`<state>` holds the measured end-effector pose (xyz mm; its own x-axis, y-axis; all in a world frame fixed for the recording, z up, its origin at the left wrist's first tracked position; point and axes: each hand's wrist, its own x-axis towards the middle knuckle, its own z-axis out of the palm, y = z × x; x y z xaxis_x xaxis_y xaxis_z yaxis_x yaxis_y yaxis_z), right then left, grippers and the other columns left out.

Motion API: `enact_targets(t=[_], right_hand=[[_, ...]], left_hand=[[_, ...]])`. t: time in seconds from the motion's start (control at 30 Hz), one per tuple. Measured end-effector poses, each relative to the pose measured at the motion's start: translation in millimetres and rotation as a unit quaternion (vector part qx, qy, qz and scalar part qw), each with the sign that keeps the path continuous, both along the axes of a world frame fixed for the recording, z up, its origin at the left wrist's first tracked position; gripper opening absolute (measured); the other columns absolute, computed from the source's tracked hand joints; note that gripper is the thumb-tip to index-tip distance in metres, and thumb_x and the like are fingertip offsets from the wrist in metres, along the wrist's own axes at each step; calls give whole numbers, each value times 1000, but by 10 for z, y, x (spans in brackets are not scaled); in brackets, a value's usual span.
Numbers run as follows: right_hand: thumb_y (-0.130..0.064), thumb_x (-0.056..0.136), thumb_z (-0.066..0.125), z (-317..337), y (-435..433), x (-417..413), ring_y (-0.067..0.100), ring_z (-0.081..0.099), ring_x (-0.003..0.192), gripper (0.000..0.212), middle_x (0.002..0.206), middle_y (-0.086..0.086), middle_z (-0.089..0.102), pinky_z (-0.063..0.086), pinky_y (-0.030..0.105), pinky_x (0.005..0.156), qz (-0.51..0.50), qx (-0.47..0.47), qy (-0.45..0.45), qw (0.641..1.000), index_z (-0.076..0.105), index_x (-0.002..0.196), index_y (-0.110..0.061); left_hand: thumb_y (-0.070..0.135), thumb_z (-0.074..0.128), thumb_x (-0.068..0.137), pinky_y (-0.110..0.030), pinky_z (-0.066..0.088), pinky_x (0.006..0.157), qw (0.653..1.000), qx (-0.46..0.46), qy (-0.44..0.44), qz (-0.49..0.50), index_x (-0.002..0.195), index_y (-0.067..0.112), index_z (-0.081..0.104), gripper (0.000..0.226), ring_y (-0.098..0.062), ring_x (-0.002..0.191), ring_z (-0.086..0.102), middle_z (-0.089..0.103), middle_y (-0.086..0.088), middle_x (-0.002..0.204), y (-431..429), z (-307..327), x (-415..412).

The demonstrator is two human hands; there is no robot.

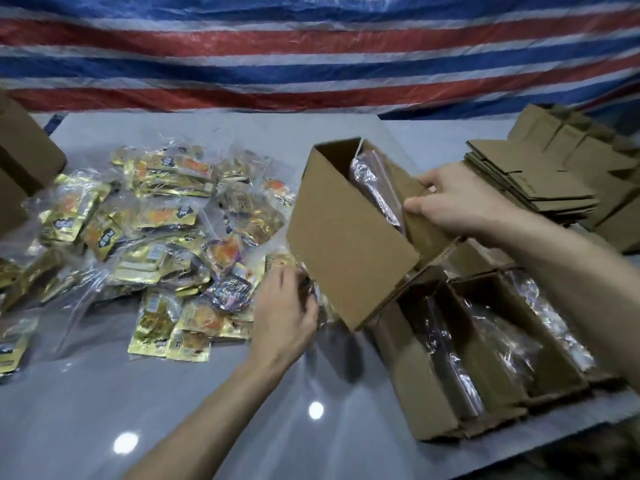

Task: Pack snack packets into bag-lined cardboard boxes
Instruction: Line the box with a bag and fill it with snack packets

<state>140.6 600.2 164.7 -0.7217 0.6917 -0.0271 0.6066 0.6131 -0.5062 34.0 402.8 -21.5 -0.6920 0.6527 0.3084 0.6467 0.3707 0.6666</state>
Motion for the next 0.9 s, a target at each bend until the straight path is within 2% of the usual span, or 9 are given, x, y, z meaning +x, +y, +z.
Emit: enact_targets(t=[0.1, 0.2, 0.27, 0.3, 0.37, 0.43, 0.53, 0.73, 0.9], right_hand=[[-13, 86, 64, 13, 127, -107, 37, 73, 73, 14, 87, 22, 74, 59, 47, 64, -21, -31, 23, 999, 74, 92, -4], [-11, 84, 62, -38, 177, -199, 35, 69, 67, 24, 86, 25, 72, 48, 35, 60, -51, -17, 35, 998, 68, 100, 6], [-9, 82, 59, -104, 198, -238, 36, 68, 68, 23, 81, 22, 71, 43, 31, 59, -82, 1, 39, 996, 68, 98, 5], [-8, 81, 58, -133, 199, -250, 32, 64, 64, 21, 73, 16, 67, 40, 30, 57, -95, 9, 40, 995, 67, 95, 4], [-6, 78, 57, -188, 202, -274, 25, 52, 58, 14, 66, 7, 54, 36, 29, 55, -113, 24, 36, 993, 65, 86, 2], [-5, 76, 55, -224, 204, -291, 24, 49, 59, 6, 66, 6, 49, 34, 29, 54, -119, 36, 30, 992, 60, 76, -7], [-3, 74, 53, -266, 201, -312, 25, 49, 61, 11, 68, 5, 52, 32, 29, 52, -112, 54, 9, 992, 49, 71, -13], [-2, 78, 52, -410, 179, -358, 21, 49, 64, 7, 75, 9, 57, 33, 30, 53, -106, 78, -37, 991, 55, 78, -8], [-2, 80, 51, -569, 170, -382, 31, 52, 71, 10, 76, 8, 53, 41, 34, 68, -107, 73, -88, 988, 58, 86, -7]], left_hand=[[23, 60, 83, -42, 39, 84, 986, -143, 61, -59, 107, 3, 61, 31, -37, 97, 53, 57, -18, 107, 290, -136, -28], [45, 52, 88, -41, 33, 102, 954, -235, 127, -133, 129, 6, 57, 57, -38, 118, 50, 56, -19, 128, 544, -301, -78], [62, 40, 93, -47, 12, 121, 900, -333, 200, -197, 154, 18, 32, 76, -36, 146, 26, 37, -15, 156, 671, -442, -124], [67, 41, 92, -52, 3, 123, 875, -373, 208, -228, 159, 25, 19, 82, -37, 151, 14, 28, -13, 161, 705, -505, -147], [68, 46, 92, -57, 2, 122, 850, -416, 202, -253, 160, 35, 3, 87, -41, 150, 13, 22, -13, 163, 723, -613, -163], [55, 49, 97, -51, 13, 120, 855, -405, 221, -236, 159, 38, 0, 81, -39, 140, 31, 27, -14, 158, 665, -677, -146], [37, 46, 101, -42, 29, 109, 877, -362, 242, -201, 158, 34, 5, 71, -35, 121, 48, 40, -13, 143, 514, -711, -124], [21, 40, 104, -40, 31, 105, 877, -361, 236, -214, 156, 36, 13, 60, -32, 112, 49, 44, -11, 131, 114, -616, -86], [19, 44, 102, -38, 32, 110, 877, -350, 223, -240, 157, 39, 19, 64, -32, 115, 51, 47, -9, 132, -244, -527, -19]])
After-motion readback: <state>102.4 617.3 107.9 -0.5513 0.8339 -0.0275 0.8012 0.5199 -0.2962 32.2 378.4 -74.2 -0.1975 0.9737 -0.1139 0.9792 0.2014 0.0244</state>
